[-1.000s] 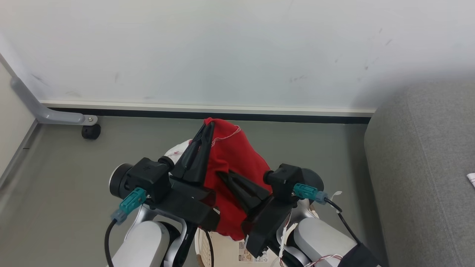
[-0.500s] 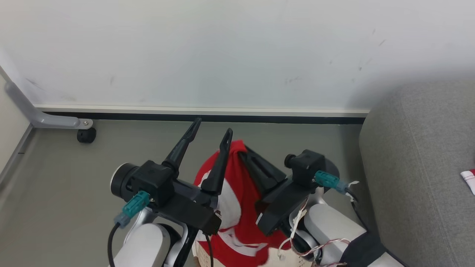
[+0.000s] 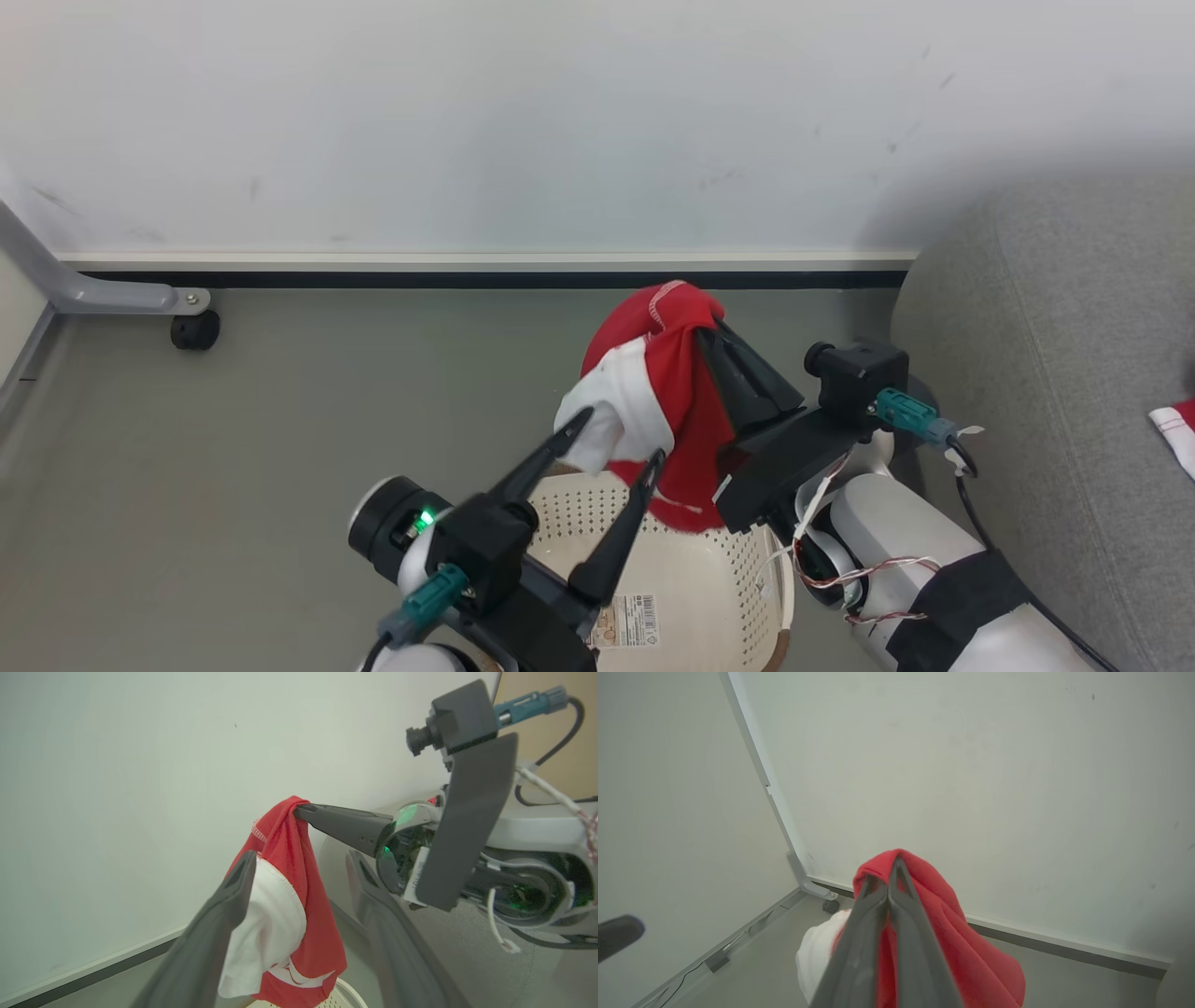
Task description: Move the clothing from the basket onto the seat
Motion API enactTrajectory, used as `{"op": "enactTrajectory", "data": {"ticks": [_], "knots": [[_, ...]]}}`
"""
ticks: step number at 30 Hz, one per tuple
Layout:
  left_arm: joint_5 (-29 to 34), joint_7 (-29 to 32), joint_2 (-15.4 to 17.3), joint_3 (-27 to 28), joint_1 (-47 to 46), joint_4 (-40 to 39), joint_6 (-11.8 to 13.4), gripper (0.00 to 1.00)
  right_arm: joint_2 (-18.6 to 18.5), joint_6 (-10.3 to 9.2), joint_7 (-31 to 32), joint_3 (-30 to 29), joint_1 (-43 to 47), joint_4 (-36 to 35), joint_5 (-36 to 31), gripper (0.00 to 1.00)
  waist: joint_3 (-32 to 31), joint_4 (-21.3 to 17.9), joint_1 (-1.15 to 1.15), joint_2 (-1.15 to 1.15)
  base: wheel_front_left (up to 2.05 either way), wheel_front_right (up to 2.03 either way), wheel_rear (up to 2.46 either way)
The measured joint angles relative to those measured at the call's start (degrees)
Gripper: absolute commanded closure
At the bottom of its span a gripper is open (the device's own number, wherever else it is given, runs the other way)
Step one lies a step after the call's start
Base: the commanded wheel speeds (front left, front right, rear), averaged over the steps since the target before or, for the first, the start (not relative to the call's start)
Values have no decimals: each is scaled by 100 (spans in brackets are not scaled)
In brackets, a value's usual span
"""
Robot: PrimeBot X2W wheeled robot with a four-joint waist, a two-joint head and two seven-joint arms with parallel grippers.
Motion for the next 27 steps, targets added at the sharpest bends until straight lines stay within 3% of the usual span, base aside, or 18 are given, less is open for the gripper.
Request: {"op": "enactTrajectory", "data": {"ticks": [13, 27], "knots": [[125, 130, 198, -286, 154, -7, -124, 0, -70, -76, -97, -194, -69, 53, 12, 100, 172, -373, 0, 0, 0, 0, 0], [300, 224, 393, -327, 202, -172, -168, 0, -105, -226, -148, -390, -2, -136, 24, 100, 412, -1097, -1, 0, 0, 0, 0]]}}
